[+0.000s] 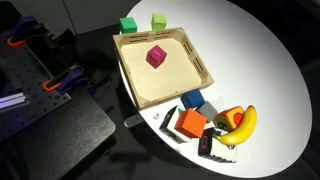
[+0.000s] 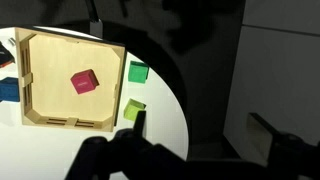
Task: Put the yellow block in the box.
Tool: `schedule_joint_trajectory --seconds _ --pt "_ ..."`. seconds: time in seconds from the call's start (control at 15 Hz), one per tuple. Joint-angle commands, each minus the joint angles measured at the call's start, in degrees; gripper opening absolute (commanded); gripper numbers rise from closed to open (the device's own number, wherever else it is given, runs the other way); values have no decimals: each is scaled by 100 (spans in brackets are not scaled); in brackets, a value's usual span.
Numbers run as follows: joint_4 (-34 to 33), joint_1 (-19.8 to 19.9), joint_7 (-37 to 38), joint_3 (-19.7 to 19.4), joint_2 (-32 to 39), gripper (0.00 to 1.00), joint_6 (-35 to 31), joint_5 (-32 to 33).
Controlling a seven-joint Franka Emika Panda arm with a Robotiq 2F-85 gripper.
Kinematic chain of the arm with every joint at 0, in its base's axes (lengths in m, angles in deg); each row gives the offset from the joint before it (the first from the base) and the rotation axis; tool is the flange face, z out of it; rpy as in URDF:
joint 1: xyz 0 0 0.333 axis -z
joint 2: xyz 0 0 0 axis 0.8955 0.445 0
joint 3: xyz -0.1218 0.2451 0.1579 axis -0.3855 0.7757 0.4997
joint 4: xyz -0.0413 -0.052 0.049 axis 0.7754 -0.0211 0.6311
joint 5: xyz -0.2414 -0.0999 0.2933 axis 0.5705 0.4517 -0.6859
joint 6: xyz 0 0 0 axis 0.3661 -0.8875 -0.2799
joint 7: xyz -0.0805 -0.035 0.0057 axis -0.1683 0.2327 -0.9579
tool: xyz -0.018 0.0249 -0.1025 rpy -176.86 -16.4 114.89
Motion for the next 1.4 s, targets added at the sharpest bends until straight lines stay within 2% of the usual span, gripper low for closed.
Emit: schedule_joint_trajectory --seconds 0.0,0.27,0.53,1.0,1.33 --pt "-17 72 -36 51 1 100 14 -36" --pt "-20 72 -37 51 -10 100 14 -36" --pt "-14 156 1 46 308 100 -343 27" --pt "-144 339 48 26 1331 100 -1259 171" --pt "-493 364 -72 -101 2258 100 -1373 128"
